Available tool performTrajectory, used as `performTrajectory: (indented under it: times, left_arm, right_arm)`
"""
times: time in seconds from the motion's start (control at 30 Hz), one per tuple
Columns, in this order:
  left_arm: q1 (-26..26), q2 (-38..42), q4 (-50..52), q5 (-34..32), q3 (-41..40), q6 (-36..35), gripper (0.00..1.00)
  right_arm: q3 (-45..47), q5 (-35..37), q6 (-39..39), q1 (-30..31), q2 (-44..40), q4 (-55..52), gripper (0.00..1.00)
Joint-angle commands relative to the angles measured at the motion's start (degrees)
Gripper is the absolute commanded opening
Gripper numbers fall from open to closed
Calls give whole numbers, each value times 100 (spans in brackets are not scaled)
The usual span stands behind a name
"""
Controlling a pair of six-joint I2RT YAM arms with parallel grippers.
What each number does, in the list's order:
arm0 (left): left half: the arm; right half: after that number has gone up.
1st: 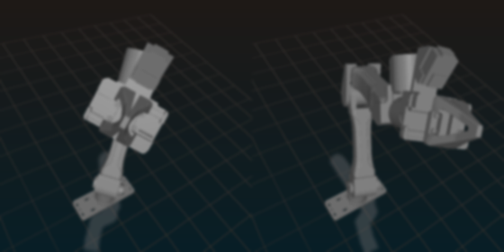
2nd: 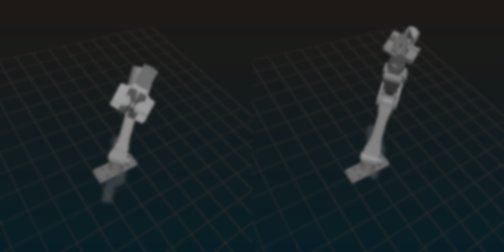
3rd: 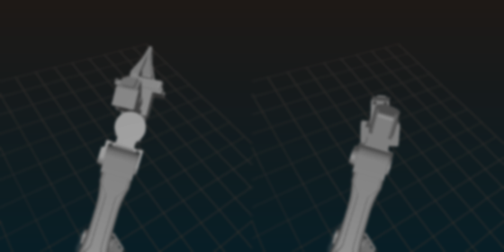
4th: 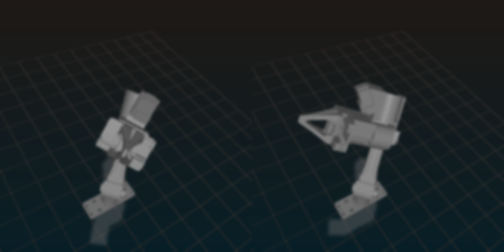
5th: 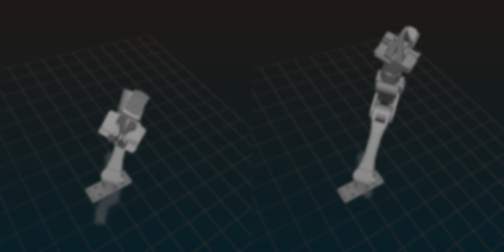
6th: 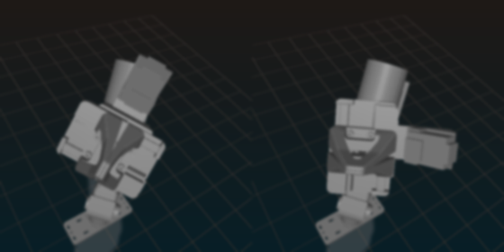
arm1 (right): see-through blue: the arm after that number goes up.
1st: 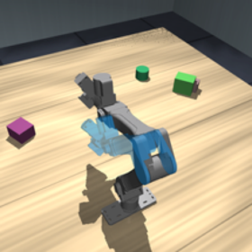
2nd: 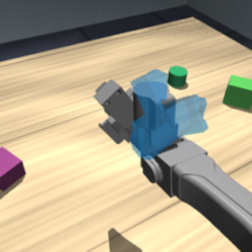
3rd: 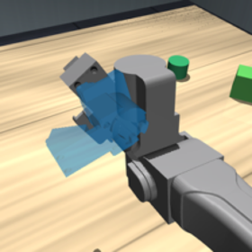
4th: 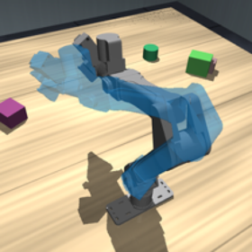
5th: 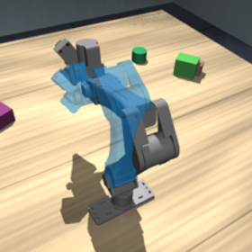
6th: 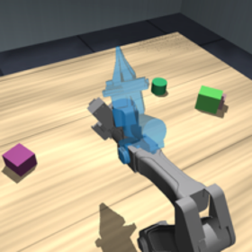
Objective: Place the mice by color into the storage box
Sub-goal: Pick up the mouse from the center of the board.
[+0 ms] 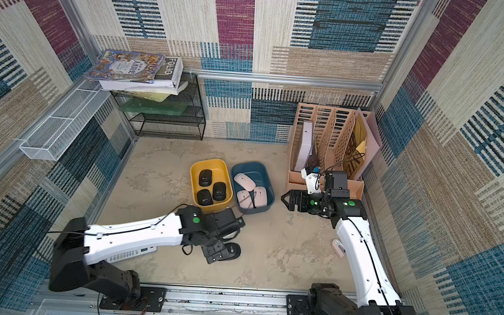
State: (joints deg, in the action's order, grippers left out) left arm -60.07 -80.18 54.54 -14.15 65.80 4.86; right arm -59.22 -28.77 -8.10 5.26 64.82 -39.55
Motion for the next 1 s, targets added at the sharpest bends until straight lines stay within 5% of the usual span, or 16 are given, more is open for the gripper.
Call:
performTrajectory:
  times: [0.0,0.2,0.4,0.6,0.97]
  left_arm:
    - [647,1198,-270,375,-537,1424,99]
    - [2037,3879,-390,682,-1288,3238,99]
    - [2356,4363,423,574,-854,3397,99]
    - [2354,4358,611,446,-761,3322,99]
    - [2366,4487,764,264,-823,3262,99]
  right_arm:
    - [11,-661,581,280,264,211,96]
    - [-454,812,1126,2673,1639,97,96]
    - [-595,2098,2652,4374,2690,173,96]
    - [-771,2421,3615,5196,3439,188,96]
    - [-697,2574,3780,5580,3973,384,96]
